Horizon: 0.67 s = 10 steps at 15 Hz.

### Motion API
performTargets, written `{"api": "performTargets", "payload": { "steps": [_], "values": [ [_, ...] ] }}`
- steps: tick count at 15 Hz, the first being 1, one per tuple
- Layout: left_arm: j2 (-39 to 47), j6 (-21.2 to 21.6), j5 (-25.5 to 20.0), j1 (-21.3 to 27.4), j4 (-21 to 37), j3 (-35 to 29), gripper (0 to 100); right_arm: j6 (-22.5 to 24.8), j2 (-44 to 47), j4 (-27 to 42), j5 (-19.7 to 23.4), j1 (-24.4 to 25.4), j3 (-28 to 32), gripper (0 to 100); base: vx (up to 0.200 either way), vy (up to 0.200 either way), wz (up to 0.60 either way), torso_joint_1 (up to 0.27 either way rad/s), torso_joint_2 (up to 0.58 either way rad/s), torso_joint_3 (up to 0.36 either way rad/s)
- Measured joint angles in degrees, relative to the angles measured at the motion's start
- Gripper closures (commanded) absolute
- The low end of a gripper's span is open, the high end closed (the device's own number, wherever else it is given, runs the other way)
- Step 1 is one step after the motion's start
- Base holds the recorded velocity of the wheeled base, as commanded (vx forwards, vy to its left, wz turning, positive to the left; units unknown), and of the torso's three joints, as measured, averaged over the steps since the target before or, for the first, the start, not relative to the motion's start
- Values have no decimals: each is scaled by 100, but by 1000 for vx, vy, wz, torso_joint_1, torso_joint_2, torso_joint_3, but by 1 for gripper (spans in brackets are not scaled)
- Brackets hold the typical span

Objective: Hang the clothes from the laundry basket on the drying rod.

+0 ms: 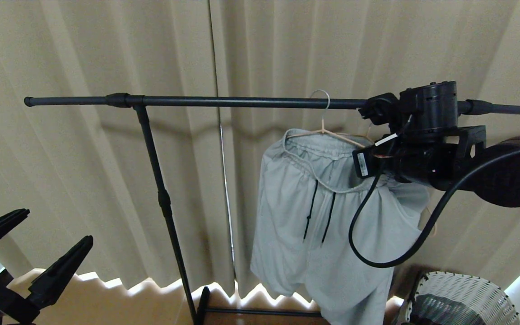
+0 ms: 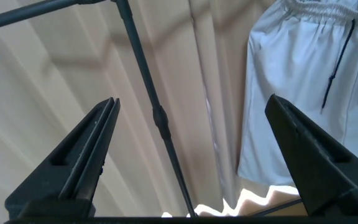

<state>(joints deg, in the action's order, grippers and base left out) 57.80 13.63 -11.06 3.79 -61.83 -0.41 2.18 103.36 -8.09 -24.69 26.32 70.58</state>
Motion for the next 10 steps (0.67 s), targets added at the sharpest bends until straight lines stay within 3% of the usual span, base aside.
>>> {"api": "performTargets", "payload": {
  "steps": [6, 7, 10],
  "values": [
    [0, 0, -2, 0, -2, 28, 0, -5, 160, 33, 0, 33, -29, 100, 0, 0, 0, 0, 0, 0],
    [0, -2, -2, 0, -2, 30, 0, -5, 160, 35, -2, 49, -55, 0, 0, 0, 0, 0, 0, 0],
    [0, 0, -2, 0, -2, 37, 0, -33, 129, -24, 9, 124, -272, 0, 0, 0, 0, 0, 0, 0]
  ]
}}
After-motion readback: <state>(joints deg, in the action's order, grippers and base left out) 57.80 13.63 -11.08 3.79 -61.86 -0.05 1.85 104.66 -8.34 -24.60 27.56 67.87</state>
